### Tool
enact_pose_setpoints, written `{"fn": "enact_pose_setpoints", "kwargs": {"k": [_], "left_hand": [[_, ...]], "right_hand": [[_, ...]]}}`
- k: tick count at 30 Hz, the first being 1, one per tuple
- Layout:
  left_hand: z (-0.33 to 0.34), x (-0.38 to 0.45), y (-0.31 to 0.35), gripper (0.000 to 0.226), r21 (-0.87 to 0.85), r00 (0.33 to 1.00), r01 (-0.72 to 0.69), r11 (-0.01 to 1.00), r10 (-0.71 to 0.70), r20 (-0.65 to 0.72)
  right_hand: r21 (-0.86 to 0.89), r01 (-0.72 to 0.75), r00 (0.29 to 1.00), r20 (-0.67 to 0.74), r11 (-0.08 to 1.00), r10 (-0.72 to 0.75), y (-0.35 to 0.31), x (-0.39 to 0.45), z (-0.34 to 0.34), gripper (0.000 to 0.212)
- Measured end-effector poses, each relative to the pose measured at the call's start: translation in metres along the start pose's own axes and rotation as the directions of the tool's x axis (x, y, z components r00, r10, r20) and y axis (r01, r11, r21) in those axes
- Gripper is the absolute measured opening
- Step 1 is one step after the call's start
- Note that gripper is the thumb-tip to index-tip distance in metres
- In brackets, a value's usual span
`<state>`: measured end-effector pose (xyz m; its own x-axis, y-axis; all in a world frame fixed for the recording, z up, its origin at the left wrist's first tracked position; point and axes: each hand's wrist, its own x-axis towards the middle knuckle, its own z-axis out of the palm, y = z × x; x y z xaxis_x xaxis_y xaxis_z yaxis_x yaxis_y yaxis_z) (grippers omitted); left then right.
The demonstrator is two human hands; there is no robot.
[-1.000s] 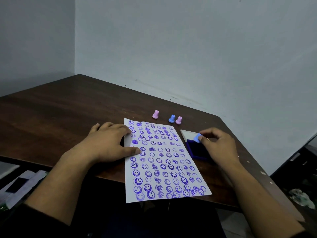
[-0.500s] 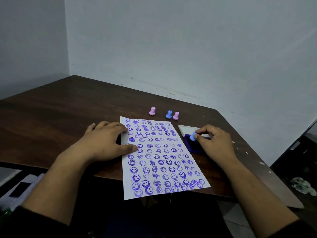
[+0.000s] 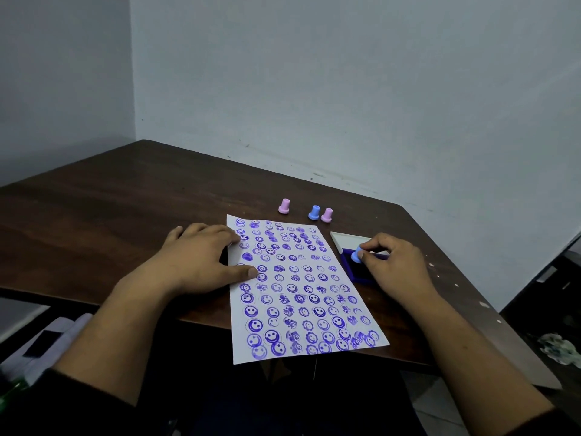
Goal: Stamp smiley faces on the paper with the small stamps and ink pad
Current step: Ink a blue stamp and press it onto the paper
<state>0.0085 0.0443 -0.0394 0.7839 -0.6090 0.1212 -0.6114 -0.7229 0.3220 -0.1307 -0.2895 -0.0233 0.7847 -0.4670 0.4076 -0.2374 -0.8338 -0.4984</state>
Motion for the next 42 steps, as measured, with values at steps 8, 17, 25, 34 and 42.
{"fn": "enact_pose_setpoints", "kwargs": {"k": [8, 17, 25, 34, 42], "left_hand": [[0.000, 0.000, 0.000, 0.090, -0.010, 1.000, 0.000, 1.000, 0.000, 0.000], [-0.001, 0.000, 0.001, 0.091, -0.004, 1.000, 0.002, 1.000, -0.002, 0.006], [-0.002, 0.000, 0.002, 0.093, 0.003, 1.000, 0.004, 1.000, -0.004, 0.014], [0.000, 0.000, 0.001, 0.096, 0.006, 1.000, 0.002, 1.000, -0.002, 0.002], [0.000, -0.001, 0.001, 0.096, 0.002, 1.000, 0.003, 1.000, -0.003, -0.003]], "right_hand": [[-0.014, 0.015, 0.999, -0.047, 1.000, -0.015, 0.001, -0.001, 0.004, 0.019], [-0.039, 0.042, 0.998, -0.052, 0.998, -0.044, 0.002, -0.002, 0.006, 0.015], [0.009, 0.073, 0.991, -0.112, 0.997, -0.071, -0.003, 0.002, 0.001, 0.011], [0.166, 0.213, 0.974, -0.112, 0.963, -0.196, -0.057, 0.013, 0.010, 0.006], [0.301, 0.255, 0.966, -0.039, 0.919, -0.256, -0.090, 0.013, 0.050, 0.007]]}}
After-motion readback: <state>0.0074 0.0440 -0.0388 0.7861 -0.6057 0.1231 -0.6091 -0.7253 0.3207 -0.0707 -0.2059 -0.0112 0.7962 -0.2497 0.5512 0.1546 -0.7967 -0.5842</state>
